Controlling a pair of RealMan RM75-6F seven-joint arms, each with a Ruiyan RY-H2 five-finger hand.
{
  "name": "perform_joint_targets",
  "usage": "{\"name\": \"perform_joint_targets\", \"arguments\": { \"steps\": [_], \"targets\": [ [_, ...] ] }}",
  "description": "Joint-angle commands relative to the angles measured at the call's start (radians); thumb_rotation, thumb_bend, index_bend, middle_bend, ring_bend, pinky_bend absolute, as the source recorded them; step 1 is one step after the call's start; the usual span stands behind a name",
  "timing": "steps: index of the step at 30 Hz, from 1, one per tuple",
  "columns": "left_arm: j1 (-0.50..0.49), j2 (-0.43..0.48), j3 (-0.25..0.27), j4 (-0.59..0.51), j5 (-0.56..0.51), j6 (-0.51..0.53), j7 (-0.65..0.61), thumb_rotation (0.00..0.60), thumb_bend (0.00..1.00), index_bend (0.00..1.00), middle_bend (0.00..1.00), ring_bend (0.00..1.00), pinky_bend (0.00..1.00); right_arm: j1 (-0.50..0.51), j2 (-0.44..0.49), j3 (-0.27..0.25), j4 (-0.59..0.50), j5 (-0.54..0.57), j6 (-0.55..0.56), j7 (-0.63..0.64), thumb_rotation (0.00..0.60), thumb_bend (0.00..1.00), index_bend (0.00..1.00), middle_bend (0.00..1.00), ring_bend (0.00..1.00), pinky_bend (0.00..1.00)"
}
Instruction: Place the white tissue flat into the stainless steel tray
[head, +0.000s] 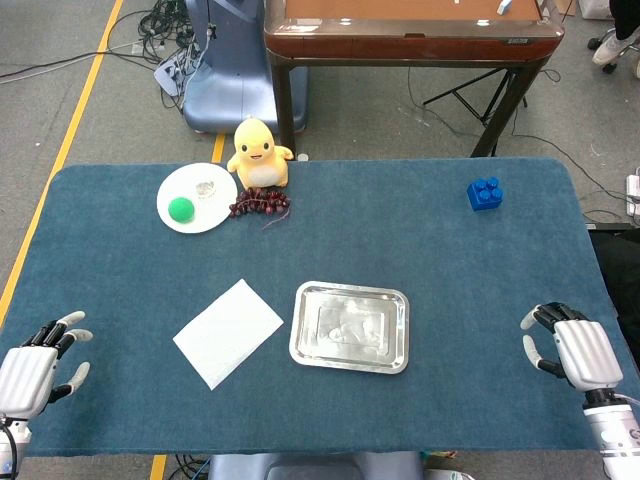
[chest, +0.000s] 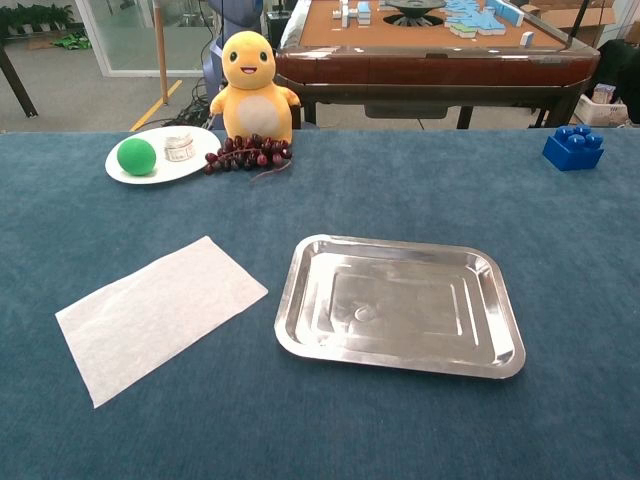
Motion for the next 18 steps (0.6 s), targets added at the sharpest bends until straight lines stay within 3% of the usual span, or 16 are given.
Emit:
{"name": "perform_joint_targets", "arguments": {
  "steps": [1, 6, 13, 18],
  "targets": [
    [-0.002, -0.001, 0.000, 0.003, -0.001, -0.003, -0.003, 0.600, 0.33, 0.38, 0.21, 0.21, 0.39, 0.000, -0.001, 0.000, 0.000, 0.001, 0.000, -0.001, 0.600, 0.46, 0.48, 0.41, 0.27, 0.37],
    [-0.002, -0.003, 0.001, 0.005, 0.000, -0.005, -0.013, 0.600, 0.33, 0.37, 0.21, 0.21, 0.39, 0.005, 0.000, 0.003, 0.003, 0.007, -0.008, 0.005, 0.600, 0.46, 0.48, 0.41, 0.27, 0.37],
    [-0.005, -0.031, 0.007, 0.031, 0.054, 0.029, -0.044, 0.600, 0.33, 0.20, 0.21, 0.21, 0.33, 0.001, 0.006, 0.002, -0.001, 0.008, -0.002, 0.019, 0.600, 0.46, 0.48, 0.41, 0.27, 0.37],
    [-0.020, -0.071, 0.019, 0.089, 0.113, 0.040, -0.035, 0.600, 0.29, 0.20, 0.21, 0.17, 0.28, -0.002, 0.012, 0.001, -0.009, -0.003, 0.012, 0.026, 0.600, 0.46, 0.48, 0.41, 0.27, 0.37]
  ]
}}
